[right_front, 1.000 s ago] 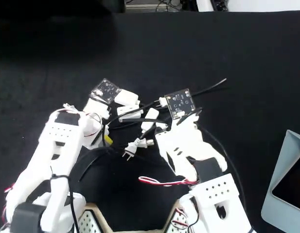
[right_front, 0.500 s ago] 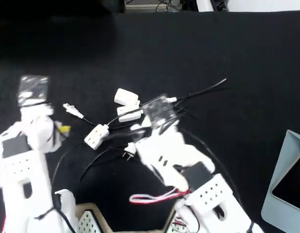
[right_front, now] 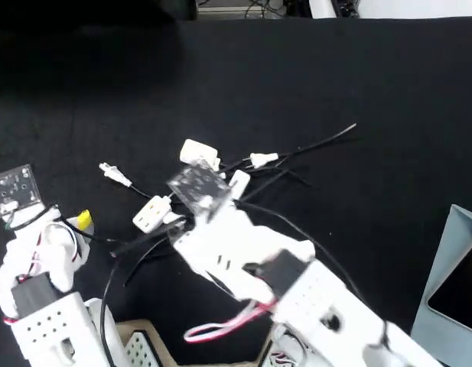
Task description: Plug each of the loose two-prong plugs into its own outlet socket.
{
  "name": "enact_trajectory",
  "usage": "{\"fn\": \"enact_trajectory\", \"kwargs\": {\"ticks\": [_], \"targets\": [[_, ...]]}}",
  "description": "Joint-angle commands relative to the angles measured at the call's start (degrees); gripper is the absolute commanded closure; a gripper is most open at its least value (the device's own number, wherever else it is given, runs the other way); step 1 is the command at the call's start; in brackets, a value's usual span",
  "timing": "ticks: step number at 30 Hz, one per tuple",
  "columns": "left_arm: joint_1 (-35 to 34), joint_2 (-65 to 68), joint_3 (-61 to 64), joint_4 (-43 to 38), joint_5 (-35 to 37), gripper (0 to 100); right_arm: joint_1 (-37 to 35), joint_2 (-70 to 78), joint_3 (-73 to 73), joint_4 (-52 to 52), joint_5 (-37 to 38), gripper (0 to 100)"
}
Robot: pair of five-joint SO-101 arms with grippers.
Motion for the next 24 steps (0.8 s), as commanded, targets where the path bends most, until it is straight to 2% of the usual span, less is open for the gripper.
{"fn": "enact_trajectory", "kwargs": {"ticks": [1,5,8,15,24], "targets": [[-1.3,-2.7,2.4,-2.2,0.6,71,-0.8,9.5,-8.0,-2.9,-0.2,98.6],[-5.2,-2.8,4.0,-4.8,0.6,71,-0.9,18.1,-10.1,-10.5,-0.1,98.6],[-5.8,-2.8,4.4,-4.8,0.6,71,-1.0,23.4,-10.2,-15.6,-0.1,98.6],[-6.0,-2.8,4.9,-5.1,0.6,71,-4.5,34.7,-15.6,-15.8,-0.1,98.6],[-6.1,-2.8,5.0,-4.8,0.6,71,-4.3,42.5,-21.1,-15.8,0.0,98.6]]}}
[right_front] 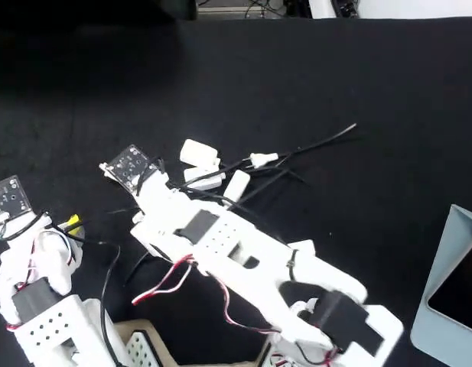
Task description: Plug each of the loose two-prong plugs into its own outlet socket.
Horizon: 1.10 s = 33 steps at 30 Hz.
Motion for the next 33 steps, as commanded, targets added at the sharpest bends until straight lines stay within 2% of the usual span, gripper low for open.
{"fn": "enact_trajectory", "kwargs": {"ticks": [1,6,20,33], "targets": [[-0.4,-0.4,-0.4,-0.9,0.4,71,-0.4,1.0,-4.3,-1.1,0.9,98.6],[-0.2,-0.4,-0.3,-0.8,0.4,71,0.7,2.0,-4.6,-1.1,5.5,98.6],[-0.1,-1.0,0.6,-1.0,0.3,71,3.3,2.2,-5.8,-1.0,5.5,98.6],[-0.1,-1.0,0.7,-1.1,0.2,71,1.0,2.2,-5.8,2.6,5.1,98.6]]}}
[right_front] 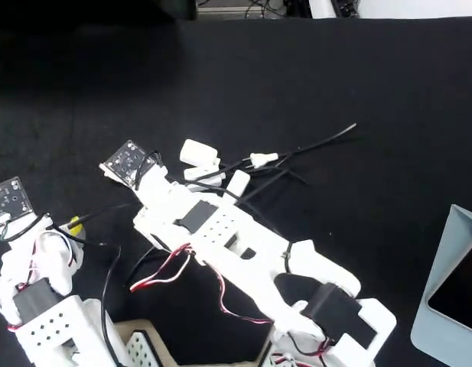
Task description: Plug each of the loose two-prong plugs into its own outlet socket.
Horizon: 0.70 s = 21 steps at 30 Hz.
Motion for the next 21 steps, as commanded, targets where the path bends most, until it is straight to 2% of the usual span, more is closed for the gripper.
{"fn": "enact_trajectory", "kwargs": {"ticks": [1,9,16,21], "targets": [[-0.1,-0.5,-0.2,-1.1,0.2,71,-1.7,-0.3,-3.1,0.7,0.2,98.6],[-0.1,-0.5,-0.2,-1.1,0.2,71,-1.7,0.2,-3.1,0.3,0.2,98.6],[-0.1,-0.5,-0.2,-1.1,0.2,71,-1.8,8.2,-7.3,0.7,0.2,98.6],[-0.1,-0.5,-0.2,-1.1,0.1,71,-1.7,8.7,-7.4,0.9,0.2,98.6]]}}
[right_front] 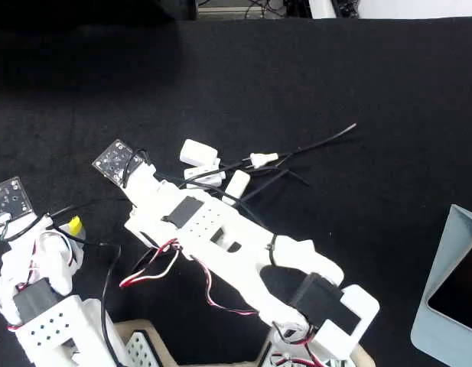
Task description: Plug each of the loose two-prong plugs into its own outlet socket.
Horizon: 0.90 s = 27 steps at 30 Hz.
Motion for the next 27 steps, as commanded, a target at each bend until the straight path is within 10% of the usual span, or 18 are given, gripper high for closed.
{"fn": "enact_trajectory", "kwargs": {"ticks": [1,27], "targets": [[-0.1,-0.5,-0.2,-1.1,0.1,71,-0.6,0.9,-1.1,1.3,0.4,98.6],[-0.1,-0.5,-0.1,-1.1,0.1,71,1.6,1.5,-15.5,20.0,2.4,98.6]]}}
